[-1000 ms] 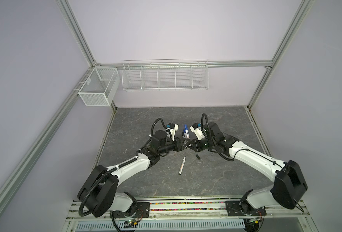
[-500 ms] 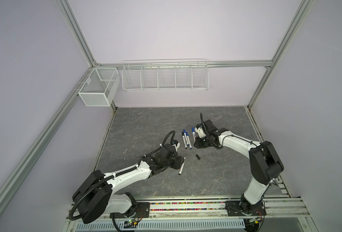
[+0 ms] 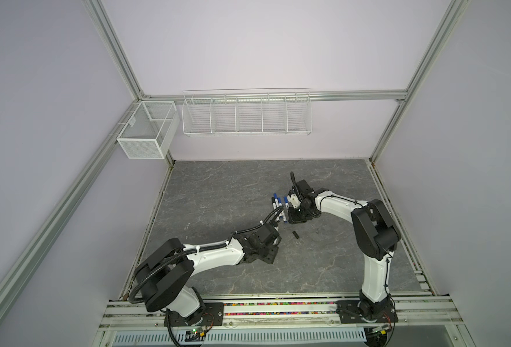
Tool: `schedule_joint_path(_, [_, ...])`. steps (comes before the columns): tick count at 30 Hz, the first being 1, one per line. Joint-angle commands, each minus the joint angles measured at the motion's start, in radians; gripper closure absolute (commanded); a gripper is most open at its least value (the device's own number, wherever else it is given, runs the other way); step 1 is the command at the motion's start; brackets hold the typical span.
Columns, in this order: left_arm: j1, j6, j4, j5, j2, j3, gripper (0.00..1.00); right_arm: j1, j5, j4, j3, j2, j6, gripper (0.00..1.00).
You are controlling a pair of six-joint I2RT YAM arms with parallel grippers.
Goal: Insert the pens into the pen caps
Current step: 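Lay the capped marker down with the right gripper while the left gripper lowers, then grasp the black-tipped white marker with the left gripper and raise it upright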
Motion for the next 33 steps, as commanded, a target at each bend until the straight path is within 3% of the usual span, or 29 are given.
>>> schedule_joint_path(1, [-0.020,0.027,-0.041,-0.020,0.031,0.040,0.43,-0.003,-0.004,-0.022,0.001,0.007,-0.004,0.76])
schedule_joint_path(6, [-0.028,0.033,-0.060,-0.023,0.070,0.056,0.45,-0.003,-0.019,0.001,-0.024,-0.028,0.011,0.67])
schedule_joint_path(11, [-0.038,0.039,-0.082,-0.036,0.101,0.062,0.52,-0.003,0.005,0.029,-0.065,-0.103,0.027,0.66])
schedule_joint_path(22, [-0.039,0.026,-0.044,-0.033,0.116,0.055,0.98,-0.016,-0.002,0.120,-0.222,-0.343,0.077,0.65])
schedule_joint_path(31, [-0.037,0.032,0.205,-0.091,-0.113,-0.049,1.00,0.012,-0.220,0.247,-0.371,-0.557,0.076,0.58])
schedule_joint_path(33, [-0.037,0.004,0.212,-0.166,-0.168,-0.058,1.00,0.038,-0.260,0.256,-0.371,-0.568,0.060,0.55])
